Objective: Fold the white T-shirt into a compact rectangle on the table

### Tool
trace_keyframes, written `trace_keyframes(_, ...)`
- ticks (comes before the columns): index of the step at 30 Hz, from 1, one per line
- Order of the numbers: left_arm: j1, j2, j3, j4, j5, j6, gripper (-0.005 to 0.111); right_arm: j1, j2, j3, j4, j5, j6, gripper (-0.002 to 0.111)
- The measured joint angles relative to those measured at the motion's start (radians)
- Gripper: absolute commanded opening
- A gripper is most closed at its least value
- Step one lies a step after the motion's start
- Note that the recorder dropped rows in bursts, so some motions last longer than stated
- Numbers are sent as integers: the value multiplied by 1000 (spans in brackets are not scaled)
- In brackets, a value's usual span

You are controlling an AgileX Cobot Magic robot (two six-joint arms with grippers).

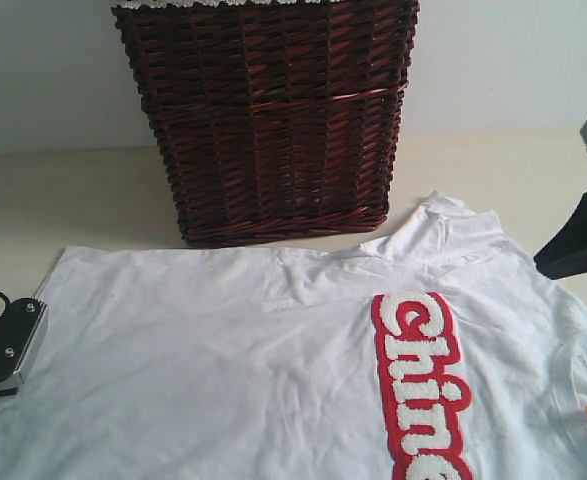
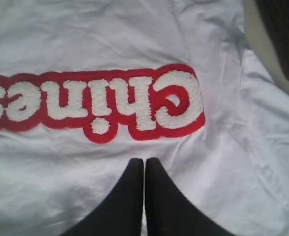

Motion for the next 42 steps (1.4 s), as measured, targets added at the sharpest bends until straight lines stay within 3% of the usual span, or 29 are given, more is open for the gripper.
trace_keyframes(3, 0, 0, 0, 0, 0, 0, 105, -29, 5, -11, -81, 33, -14, 11)
trace_keyframes(5, 0, 0, 0, 0, 0, 0, 105, -33, 26, -6, -208, 43, 11, 25)
trace_keyframes(6, 0, 0, 0, 0, 0, 0, 105, -33, 37, 6, -258, 44, 21, 33)
trace_keyframes(10, 0, 0, 0, 0, 0, 0, 105, -35, 98, 78, -448, 44, 31, 85)
trace_keyframes(13, 0, 0, 0, 0, 0, 0, 105, -36, 105, 129, -455, 22, 33, 105)
trace_keyframes(22, 0, 0, 0, 0, 0, 0, 105, -36, 103, 143, -275, -46, 78, 105)
trace_keyframes(29, 0, 0, 0, 0, 0, 0, 105, -36, 132, 143, -250, -100, 37, 105)
trace_keyframes(42, 0, 0, 0, 0, 0, 0, 105, -36, 202, 272, -243, -400, -52, 105)
